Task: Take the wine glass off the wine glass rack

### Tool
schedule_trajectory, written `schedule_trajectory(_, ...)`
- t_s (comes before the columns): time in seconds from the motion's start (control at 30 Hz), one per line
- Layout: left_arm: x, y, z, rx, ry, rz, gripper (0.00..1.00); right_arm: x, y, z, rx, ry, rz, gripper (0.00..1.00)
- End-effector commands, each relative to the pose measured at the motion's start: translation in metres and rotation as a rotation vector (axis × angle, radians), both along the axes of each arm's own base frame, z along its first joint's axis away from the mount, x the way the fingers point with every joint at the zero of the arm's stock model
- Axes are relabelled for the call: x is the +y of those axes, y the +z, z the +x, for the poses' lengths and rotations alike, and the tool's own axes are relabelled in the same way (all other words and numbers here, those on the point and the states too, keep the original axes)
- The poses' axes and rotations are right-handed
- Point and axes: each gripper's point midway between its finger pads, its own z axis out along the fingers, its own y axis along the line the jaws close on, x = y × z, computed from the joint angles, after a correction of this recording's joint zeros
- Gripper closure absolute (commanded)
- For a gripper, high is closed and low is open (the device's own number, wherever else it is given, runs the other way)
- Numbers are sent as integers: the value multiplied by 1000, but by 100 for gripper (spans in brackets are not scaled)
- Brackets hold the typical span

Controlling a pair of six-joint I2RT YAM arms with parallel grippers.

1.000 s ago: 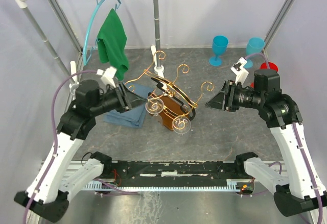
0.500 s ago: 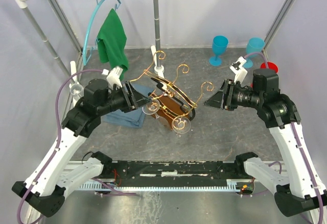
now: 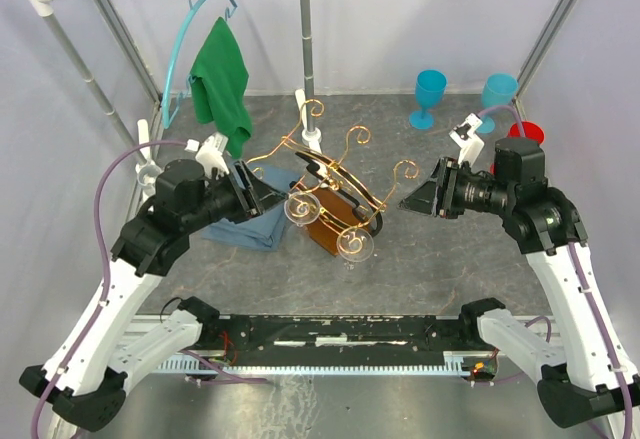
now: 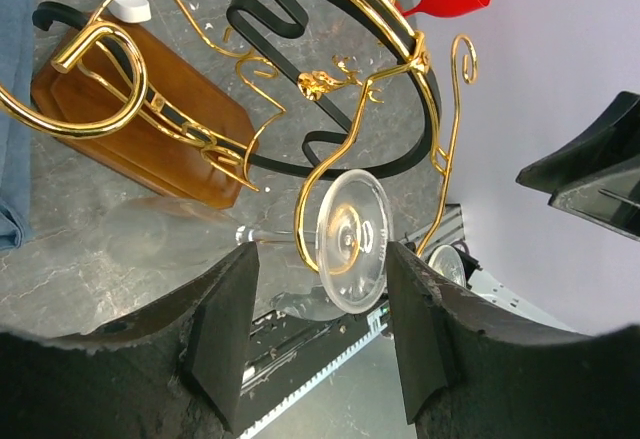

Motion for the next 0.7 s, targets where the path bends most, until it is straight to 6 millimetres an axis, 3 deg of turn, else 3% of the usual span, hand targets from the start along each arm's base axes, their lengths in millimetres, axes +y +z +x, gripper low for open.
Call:
schedule_trajectory(0.0, -7, -11, 0, 25, -25, -13, 39, 3, 9, 1, -53, 11, 20, 50)
schedule_trajectory(0.13, -12, -18, 0, 33, -40, -41, 40, 3, 8, 2, -53, 9, 21, 50)
schedule_trajectory(0.23, -17, -12, 0, 18, -58, -80, 55, 3, 7, 4, -52, 7, 23, 50)
schedule_trajectory(0.4, -16, -3, -1, -8, -53, -99, 65, 4, 6, 5, -47, 6, 27, 50)
schedule_trajectory(0.67, -18, 4, -2, -18, -62, -119, 66, 4, 4, 6, -45, 5, 27, 50)
